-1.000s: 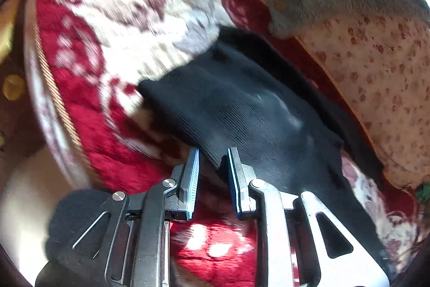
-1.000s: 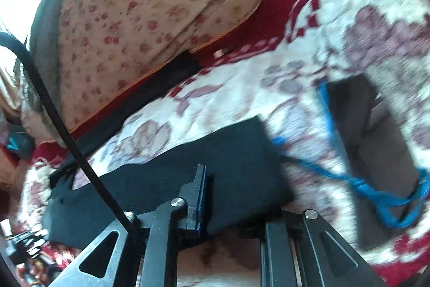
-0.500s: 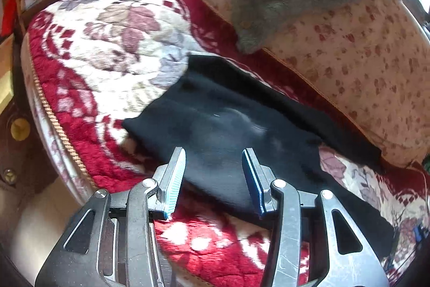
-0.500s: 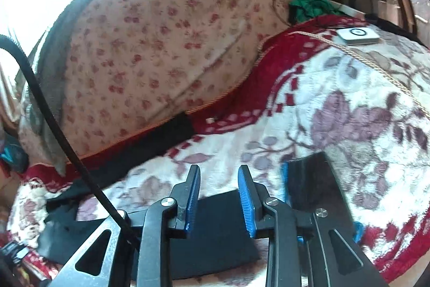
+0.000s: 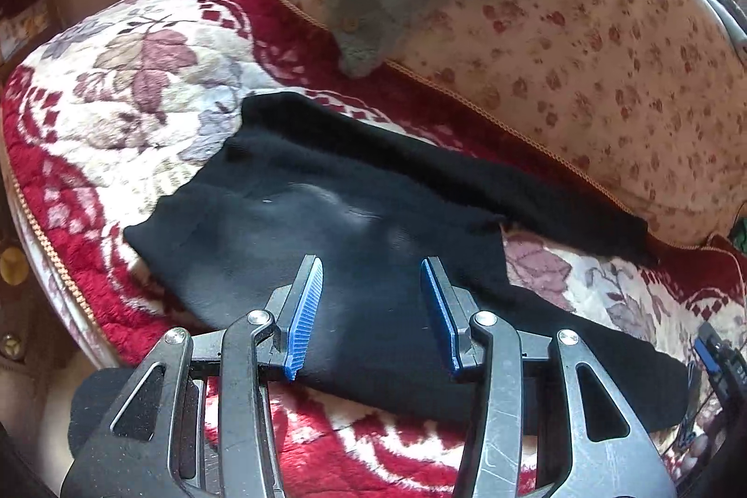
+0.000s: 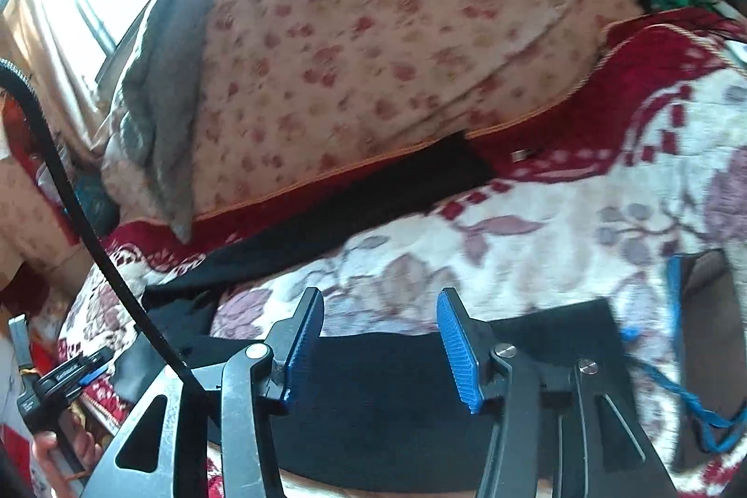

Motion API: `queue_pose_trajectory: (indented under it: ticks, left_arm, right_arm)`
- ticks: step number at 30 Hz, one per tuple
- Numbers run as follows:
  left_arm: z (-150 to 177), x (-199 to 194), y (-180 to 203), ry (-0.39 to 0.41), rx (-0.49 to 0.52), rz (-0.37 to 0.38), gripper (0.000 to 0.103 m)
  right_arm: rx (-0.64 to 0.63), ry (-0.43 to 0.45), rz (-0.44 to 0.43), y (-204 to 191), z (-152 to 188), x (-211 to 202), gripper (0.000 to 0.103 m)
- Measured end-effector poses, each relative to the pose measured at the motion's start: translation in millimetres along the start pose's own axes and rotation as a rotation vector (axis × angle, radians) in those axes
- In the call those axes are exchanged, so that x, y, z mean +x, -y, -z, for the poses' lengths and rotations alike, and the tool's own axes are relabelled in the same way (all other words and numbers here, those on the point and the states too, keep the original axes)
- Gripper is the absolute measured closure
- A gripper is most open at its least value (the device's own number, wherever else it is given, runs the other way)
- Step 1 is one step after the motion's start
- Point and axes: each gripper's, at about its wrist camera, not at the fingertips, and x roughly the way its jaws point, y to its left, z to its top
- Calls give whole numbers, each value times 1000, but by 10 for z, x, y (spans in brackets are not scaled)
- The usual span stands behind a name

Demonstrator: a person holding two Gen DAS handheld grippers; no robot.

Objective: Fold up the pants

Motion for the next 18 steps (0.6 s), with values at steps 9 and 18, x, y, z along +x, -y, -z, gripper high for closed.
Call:
queue_pose_trajectory:
  ticks: [9, 18]
  left_arm:
    - [-44, 235, 201, -37, 25, 19, 59]
    - [-66, 526, 288, -94, 15, 80, 59]
  right_arm:
    - [5, -87, -39, -62, 7, 459, 55]
    - [113, -147, -120, 103, -80, 888, 54]
